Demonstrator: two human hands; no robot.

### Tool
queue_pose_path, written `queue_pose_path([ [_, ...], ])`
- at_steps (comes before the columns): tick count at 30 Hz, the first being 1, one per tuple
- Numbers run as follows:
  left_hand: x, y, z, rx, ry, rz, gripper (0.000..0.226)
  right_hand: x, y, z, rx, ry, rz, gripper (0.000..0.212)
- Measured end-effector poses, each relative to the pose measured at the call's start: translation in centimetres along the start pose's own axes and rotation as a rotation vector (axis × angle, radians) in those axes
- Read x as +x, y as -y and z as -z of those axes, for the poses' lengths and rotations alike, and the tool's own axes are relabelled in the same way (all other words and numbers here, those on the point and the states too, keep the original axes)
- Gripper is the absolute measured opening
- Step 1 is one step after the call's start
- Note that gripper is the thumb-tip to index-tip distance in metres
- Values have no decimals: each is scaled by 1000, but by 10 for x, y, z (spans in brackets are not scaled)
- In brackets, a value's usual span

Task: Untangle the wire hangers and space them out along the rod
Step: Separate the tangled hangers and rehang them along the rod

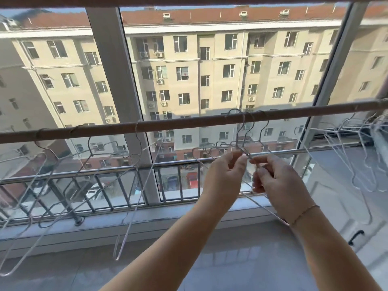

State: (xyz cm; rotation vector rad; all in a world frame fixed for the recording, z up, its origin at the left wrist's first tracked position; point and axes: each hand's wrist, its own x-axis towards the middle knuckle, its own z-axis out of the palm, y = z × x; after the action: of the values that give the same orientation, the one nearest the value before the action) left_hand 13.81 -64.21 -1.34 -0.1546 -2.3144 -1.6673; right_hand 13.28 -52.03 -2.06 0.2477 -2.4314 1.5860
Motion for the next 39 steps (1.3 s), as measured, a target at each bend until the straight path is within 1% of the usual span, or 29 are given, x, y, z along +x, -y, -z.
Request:
queue_pose_path([
  [3, 10, -8, -8, -25, 24, 6, 27, 9, 6, 0, 30, -36, -12, 22],
  [6, 21, -6, -13, -24, 72, 50, 24, 20, 5, -2, 57, -18, -58, 24],
  [9, 28, 3, -17, 6, 116, 89, 24, 26, -2, -6, 3, 5, -103, 21],
  [11, 28, 9, -19, -35, 135, 139, 26, 27, -8, -9, -15, 32, -124, 18],
  [14, 24, 13, -22, -47, 141, 186, 33, 28, -15, -10, -43, 44, -107, 18],
  [17, 21, 12, -21, 0, 107, 170, 53, 24, -16, -8, -197, 26, -34, 24],
  [18, 19, 11, -18, -1, 86, 164, 54, 22, -15, -7, -235, 5, 4, 28],
  [20, 14, 7, -9, -5, 35, 133, 47, 16, -8, -6, -278, -38, 95, 34],
  [22, 8, 3, 4, -19, -40, 124, 40, 10, 4, -9, -266, -54, 208, 36],
  [23, 3, 1, 13, -28, -82, 114, 41, 6, 11, -12, -242, -47, 262, 36],
  [25, -8, -3, 34, -9, -173, 78, 40, -1, 24, -24, -174, 0, 340, 35],
  [27, -22, -4, 58, 31, -275, 59, 32, -10, 37, -41, -102, 102, 371, 32],
  [29, -37, -2, 86, 45, -374, 55, 22, -22, 48, -63, -39, 247, 370, 31],
  [32, -57, 4, 131, 79, -525, 103, 24, -42, 66, -99, 37, 408, 369, 31],
  [36, -76, 16, 190, 65, -663, 132, 32, -62, 91, -145, 153, 525, 336, 31],
  [39, -83, 34, 232, 70, -700, 137, 31, -75, 105, -190, 257, 592, 202, 32],
])
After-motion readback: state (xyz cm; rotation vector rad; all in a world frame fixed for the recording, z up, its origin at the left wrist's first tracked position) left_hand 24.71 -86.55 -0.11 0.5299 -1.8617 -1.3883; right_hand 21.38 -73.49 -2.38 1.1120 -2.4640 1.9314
